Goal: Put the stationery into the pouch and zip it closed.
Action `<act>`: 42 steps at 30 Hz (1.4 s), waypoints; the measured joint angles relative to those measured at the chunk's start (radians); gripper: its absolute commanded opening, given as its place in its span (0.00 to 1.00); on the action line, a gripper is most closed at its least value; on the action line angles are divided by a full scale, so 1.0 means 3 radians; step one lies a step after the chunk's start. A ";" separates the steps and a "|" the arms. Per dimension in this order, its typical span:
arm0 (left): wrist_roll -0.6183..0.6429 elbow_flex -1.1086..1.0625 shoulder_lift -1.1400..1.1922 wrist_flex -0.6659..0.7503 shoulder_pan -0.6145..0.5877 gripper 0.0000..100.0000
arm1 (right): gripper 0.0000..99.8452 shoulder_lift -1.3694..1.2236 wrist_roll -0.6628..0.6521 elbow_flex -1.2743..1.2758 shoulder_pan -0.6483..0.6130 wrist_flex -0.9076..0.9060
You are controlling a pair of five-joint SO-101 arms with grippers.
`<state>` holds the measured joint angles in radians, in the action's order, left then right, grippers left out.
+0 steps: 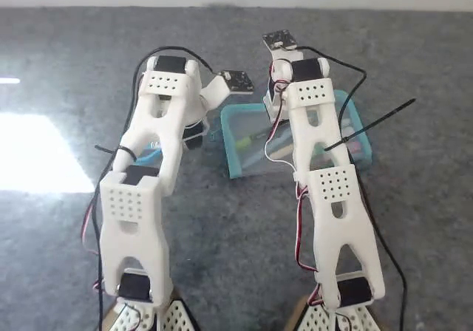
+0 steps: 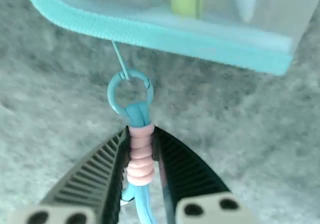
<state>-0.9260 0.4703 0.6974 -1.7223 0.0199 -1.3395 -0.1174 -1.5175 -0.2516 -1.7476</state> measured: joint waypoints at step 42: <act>-0.0537 -0.2209 -0.1729 0.0026 0.0077 0.01 | 0.01 0.0332 0.0056 0.0650 -0.0348 -0.0005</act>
<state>-1.0871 -0.1926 0.1788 -1.7146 0.0430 -1.2398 -0.1005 -1.3226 -0.3560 -1.7492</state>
